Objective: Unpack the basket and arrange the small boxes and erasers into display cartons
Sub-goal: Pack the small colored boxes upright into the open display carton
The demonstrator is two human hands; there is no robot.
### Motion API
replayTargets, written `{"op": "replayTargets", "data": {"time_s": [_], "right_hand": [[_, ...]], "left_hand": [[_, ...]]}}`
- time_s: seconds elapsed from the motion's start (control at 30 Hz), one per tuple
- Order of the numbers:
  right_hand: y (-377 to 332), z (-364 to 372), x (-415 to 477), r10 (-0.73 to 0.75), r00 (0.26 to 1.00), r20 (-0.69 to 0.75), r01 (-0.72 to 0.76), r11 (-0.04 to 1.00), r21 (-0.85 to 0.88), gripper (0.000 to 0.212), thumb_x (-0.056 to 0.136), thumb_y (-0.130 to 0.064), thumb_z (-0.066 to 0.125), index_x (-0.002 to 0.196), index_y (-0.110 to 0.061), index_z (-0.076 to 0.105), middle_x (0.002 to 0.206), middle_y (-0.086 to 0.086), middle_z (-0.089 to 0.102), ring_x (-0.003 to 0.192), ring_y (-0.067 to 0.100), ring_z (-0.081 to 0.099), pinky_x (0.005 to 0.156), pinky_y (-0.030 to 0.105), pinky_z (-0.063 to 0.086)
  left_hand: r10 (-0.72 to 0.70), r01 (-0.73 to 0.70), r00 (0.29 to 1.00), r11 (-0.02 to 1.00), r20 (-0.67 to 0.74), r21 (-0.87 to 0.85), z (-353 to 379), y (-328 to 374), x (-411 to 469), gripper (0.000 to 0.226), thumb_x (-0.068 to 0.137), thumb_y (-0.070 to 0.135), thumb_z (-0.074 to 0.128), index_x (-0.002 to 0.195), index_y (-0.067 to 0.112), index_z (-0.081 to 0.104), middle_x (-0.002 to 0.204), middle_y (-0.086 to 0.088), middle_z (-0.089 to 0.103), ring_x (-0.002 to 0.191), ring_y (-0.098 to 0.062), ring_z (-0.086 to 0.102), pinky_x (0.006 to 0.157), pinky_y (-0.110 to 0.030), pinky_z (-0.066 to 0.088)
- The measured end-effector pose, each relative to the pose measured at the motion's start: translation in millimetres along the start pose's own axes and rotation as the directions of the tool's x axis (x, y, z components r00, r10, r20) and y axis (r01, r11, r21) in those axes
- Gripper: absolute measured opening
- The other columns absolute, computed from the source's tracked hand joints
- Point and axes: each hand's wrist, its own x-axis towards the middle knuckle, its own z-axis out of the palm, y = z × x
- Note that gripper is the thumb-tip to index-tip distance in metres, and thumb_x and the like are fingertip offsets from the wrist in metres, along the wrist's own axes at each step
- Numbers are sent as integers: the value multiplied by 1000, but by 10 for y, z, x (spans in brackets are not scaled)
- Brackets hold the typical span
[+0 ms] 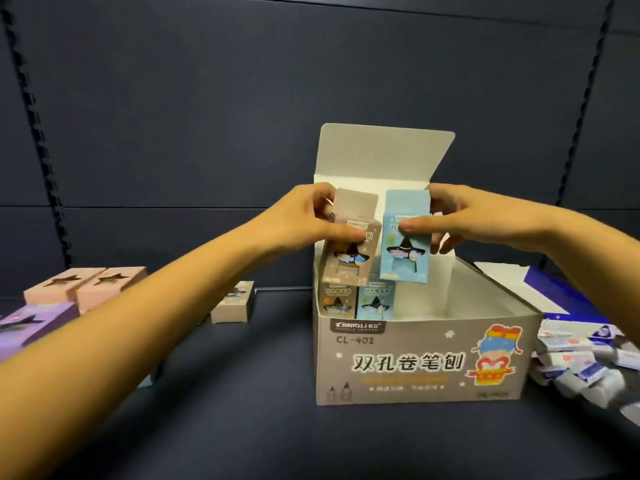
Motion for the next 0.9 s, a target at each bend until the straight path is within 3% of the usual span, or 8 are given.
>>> {"op": "replayTargets", "data": {"time_s": [0.17, 0.33, 0.53, 0.67, 0.8, 0.9], "right_hand": [[175, 22, 11, -23, 995, 93, 25, 1000, -17, 44, 61, -48, 64, 98, -25, 55, 103, -6, 65, 89, 18, 69, 70, 24, 59], [282, 55, 71, -41, 988, 148, 47, 998, -42, 20, 78, -32, 68, 93, -26, 58, 102, -7, 66, 88, 14, 69, 68, 18, 58], [372, 161, 134, -35, 988, 151, 60, 984, -168, 39, 74, -37, 73, 104, -18, 56, 105, -6, 64, 81, 9, 70, 63, 14, 55], [389, 241, 178, -59, 990, 125, 91, 958, -274, 44, 74, -41, 73, 105, -18, 52, 108, -3, 64, 84, 10, 66, 61, 13, 52], [363, 324, 206, -73, 991, 112, 108, 934, -339, 42, 72, -42, 75, 100, -21, 51, 107, -1, 65, 84, 11, 62, 67, 17, 50], [348, 383, 224, -76, 989, 125, 117, 926, -360, 43, 72, -42, 75, 100, -21, 50, 110, 0, 64, 87, 12, 60, 70, 18, 50]], "left_hand": [[-20, 22, 1000, 989, -13, 145, 140, -96, 12, 42, 71, 24, 78, 105, 10, 58, 97, -7, 67, 86, -21, 67, 85, -38, 56], [-36, 20, 998, 952, 46, 305, 192, -156, 10, 42, 70, 22, 79, 104, 17, 56, 100, -2, 66, 85, -16, 67, 80, -29, 57], [-74, 39, 996, 830, 41, 557, 191, -196, 42, 44, 65, 33, 82, 99, 19, 59, 91, 7, 63, 84, -11, 61, 66, -13, 45], [-83, 39, 996, 751, 36, 659, 213, -245, 37, 46, 64, 38, 82, 100, 16, 64, 89, 7, 60, 80, -9, 55, 60, -15, 41], [-135, 80, 991, 713, 24, 697, 234, -256, 58, 49, 64, 42, 81, 101, 16, 63, 87, 8, 61, 84, -13, 60, 65, -22, 46], [-109, 56, 994, 588, 11, 807, 257, -234, 72, 54, 65, 48, 78, 107, 18, 63, 93, 8, 56, 90, -13, 56, 64, -22, 41]]}}
